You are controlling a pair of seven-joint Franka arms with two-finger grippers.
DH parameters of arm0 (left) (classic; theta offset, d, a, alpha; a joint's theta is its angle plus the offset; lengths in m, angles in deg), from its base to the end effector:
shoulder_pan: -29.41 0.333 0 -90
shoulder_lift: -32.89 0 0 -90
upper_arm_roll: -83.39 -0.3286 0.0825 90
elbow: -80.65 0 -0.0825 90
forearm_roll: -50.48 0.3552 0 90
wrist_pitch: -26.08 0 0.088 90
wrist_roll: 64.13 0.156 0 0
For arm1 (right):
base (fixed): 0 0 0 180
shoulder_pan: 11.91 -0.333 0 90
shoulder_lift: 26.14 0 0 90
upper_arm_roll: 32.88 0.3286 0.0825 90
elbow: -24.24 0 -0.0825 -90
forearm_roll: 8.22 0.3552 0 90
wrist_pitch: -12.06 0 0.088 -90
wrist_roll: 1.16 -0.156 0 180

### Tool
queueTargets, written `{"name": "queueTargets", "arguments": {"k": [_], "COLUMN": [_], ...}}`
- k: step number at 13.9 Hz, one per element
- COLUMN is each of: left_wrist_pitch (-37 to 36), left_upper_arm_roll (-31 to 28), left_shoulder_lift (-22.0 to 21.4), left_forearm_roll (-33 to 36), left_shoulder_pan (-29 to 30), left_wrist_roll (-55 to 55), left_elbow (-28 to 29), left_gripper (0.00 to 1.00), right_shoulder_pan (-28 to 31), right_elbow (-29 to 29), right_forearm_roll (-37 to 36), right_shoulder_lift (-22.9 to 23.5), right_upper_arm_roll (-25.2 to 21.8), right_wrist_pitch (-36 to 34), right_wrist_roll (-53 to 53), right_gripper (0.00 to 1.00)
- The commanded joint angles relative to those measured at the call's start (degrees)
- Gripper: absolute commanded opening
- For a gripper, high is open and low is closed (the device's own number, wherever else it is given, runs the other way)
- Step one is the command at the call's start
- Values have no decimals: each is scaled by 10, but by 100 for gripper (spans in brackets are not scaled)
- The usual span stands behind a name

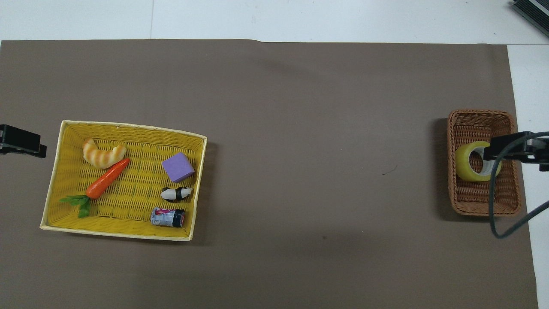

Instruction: Move tape to another basket

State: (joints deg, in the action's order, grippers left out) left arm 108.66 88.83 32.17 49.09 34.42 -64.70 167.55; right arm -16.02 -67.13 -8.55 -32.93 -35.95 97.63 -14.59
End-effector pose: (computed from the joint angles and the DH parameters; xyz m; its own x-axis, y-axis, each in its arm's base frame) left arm 0.5053 -0.0081 0.6074 0.9980 -0.0006 -0.0630 0.0008 -0.9997 0.0224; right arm 0.4796 0.0061 0.6302 0.9765 -0.2147 0.0165 -0.2147 -0.9767 -0.0046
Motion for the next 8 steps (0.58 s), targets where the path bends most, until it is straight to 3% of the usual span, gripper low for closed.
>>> {"name": "queueTargets", "arguments": {"k": [1,8], "left_wrist_pitch": [-7,-7], "left_upper_arm_roll": [4,4], "left_shoulder_lift": [-8,-8], "left_forearm_roll": [4,4], "left_shoulder_pan": [8,8], "left_wrist_roll": [5,5], "left_elbow": [3,3], "left_gripper": [100,100], "right_shoulder_pan": [8,-2], "right_elbow": [-28,-48], "right_forearm_roll": [15,4], "right_shoulder_lift": [-18,-32], "right_upper_arm_roll": [1,7], "right_wrist_pitch": [8,13], "right_wrist_roll": [10,0], "right_gripper": [100,100]}}
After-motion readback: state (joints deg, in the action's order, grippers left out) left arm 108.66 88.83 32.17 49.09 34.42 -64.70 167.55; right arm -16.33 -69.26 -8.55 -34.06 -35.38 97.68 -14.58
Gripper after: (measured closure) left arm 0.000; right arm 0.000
